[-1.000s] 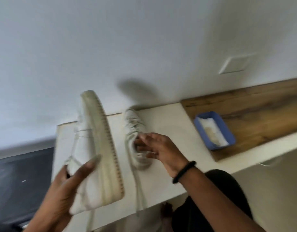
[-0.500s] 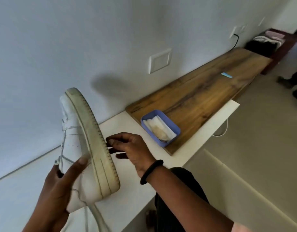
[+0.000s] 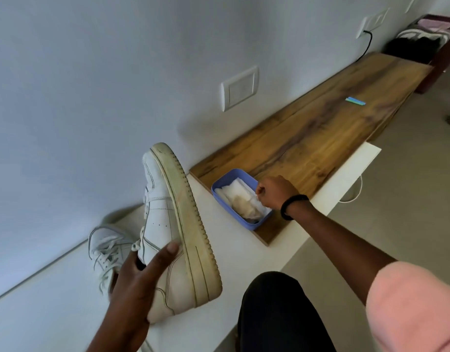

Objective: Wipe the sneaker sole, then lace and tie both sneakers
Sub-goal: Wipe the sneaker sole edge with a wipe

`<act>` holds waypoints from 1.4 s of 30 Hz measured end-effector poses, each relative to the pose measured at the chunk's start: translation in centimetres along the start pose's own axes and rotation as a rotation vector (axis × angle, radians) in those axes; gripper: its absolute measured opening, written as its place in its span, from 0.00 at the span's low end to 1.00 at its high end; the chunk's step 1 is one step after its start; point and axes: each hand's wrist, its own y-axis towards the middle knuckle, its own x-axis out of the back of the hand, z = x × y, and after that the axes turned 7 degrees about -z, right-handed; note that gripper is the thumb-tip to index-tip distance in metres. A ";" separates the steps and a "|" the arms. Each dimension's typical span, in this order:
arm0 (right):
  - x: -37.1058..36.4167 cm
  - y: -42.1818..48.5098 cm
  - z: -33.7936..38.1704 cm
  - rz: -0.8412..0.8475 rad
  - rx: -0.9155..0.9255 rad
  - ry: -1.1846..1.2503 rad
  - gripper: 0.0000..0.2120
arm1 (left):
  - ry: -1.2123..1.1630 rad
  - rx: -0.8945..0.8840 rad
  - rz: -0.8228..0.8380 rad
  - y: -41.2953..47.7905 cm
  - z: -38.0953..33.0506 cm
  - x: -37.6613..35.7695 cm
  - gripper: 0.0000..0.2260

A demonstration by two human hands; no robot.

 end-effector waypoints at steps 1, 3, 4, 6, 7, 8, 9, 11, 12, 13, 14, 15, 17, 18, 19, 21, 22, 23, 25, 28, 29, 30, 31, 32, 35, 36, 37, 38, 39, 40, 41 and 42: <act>-0.1 0.3 0.5 0.033 0.033 -0.028 0.08 | 0.008 0.002 -0.007 -0.1 0.1 -0.1 0.29; -0.6 0.6 1.6 0.111 0.063 -0.081 0.06 | 0.020 0.005 -0.007 -0.3 0.0 -0.2 0.31; -1.1 0.6 2.1 0.143 0.067 -0.112 0.08 | 0.024 0.005 -0.009 -0.4 0.1 -0.2 0.33; -2.0 0.5 2.6 0.153 0.075 -0.159 0.15 | 0.028 0.003 -0.021 -0.5 0.1 -0.1 0.38; -2.3 0.4 2.8 0.147 0.078 -0.168 0.16 | 0.031 0.000 -0.023 -0.5 0.2 0.1 0.39; -2.5 0.3 3.0 0.142 0.075 -0.169 0.15 | 0.033 0.000 -0.019 -0.5 0.3 0.3 0.39; -2.5 0.2 3.1 0.141 0.068 -0.162 0.14 | 0.033 0.004 -0.012 -0.5 0.3 0.4 0.37; -2.3 0.1 3.4 0.147 0.055 -0.139 0.09 | 0.031 0.013 -0.003 -0.6 0.2 0.6 0.32; -2.1 0.1 3.6 0.149 0.051 -0.129 0.08 | 0.034 0.015 -0.004 -0.6 0.1 0.7 0.28; -2.1 0.2 3.7 0.151 0.053 -0.117 0.07 | 0.038 0.015 -0.009 -0.6 0.1 0.8 0.25; -2.0 0.1 3.8 0.151 0.050 -0.107 0.09 | 0.040 0.019 -0.016 -0.5 0.2 0.8 0.23; -2.0 0.1 3.8 0.143 0.051 -0.098 0.12 | 0.041 0.026 -0.025 -0.4 0.3 0.9 0.21; -1.9 0.1 3.8 0.125 0.041 -0.077 0.15 | 0.042 0.034 -0.037 -0.4 0.5 0.8 0.18; -1.8 0.0 3.9 0.117 0.028 -0.057 0.15 | 0.041 0.038 -0.039 -0.4 0.5 0.7 0.18; -1.7 -0.2 4.0 0.101 0.020 -0.032 0.12 | 0.039 0.038 -0.040 -0.4 0.5 0.7 0.18; -1.5 -0.1 3.8 0.060 0.024 0.031 0.02 | 0.028 0.044 -0.035 -0.4 0.5 0.7 0.19; -1.5 -0.1 3.8 0.039 0.028 0.063 0.05 | 0.021 0.050 -0.029 -0.4 0.5 0.7 0.20; -1.3 -0.2 3.8 0.031 0.034 0.095 0.06 | 0.015 0.053 -0.020 -0.4 0.5 0.7 0.21; -0.9 -0.5 3.9 0.022 0.037 0.182 0.08 | 0.010 0.058 -0.010 -0.6 0.3 0.8 0.25; -0.2 -1.0 4.5 0.011 -0.051 0.423 0.08 | 0.011 0.050 -0.026 -0.9 0.0 1.3 0.23; 0.3 -1.3 4.8 -0.002 -0.084 0.501 0.07 | 0.010 0.049 -0.039 -1.1 -0.1 1.6 0.20; 0.7 -1.6 5.2 -0.014 -0.109 0.577 0.07 | 0.005 0.051 -0.050 -1.4 -0.2 1.9 0.19; 1.3 -2.0 5.7 -0.017 -0.132 0.661 0.07 | 0.001 0.056 -0.058 -1.7 -0.4 2.4 0.19; 1.9 -2.5 6.5 -0.015 -0.153 0.758 0.09 | -0.006 0.057 -0.063 -2.0 -0.6 3.0 0.19; 3.8 -4.7 9.6 0.047 -0.193 1.038 0.11 | -0.038 0.037 -0.081 -3.3 -1.0 5.3 0.26; 4.4 -5.7 10.9 0.085 -0.191 1.105 0.11 | -0.045 0.025 -0.097 -3.9 -1.1 6.2 0.31; 4.7 -6.6 12.1 0.129 -0.179 1.158 0.11 | -0.045 0.015 -0.122 -4.5 -1.2 7.2 0.38; 4.9 -7.6 13.5 0.180 -0.170 1.211 0.11 | -0.053 0.003 -0.148 -5.1 -1.4 8.2 0.43; 5.1 -8.6 14.6 0.236 -0.166 1.262 0.11 | -0.060 -0.006 -0.173 -5.6 -1.4 9.1 0.46; 5.4 -9.7 16.1 0.302 -0.156 1.304 0.11 | -0.071 -0.016 -0.204 -6.2 -1.3 10.2 0.48; 5.4 -10.7 17.4 0.362 -0.138 1.341 0.11 | -0.080 -0.023 -0.233 -7.0 -1.3 11.2 0.48; 5.4 -11.8 18.9 0.427 -0.126 1.382 0.11 | -0.092 -0.033 -0.258 -7.6 -1.2 12.4 0.46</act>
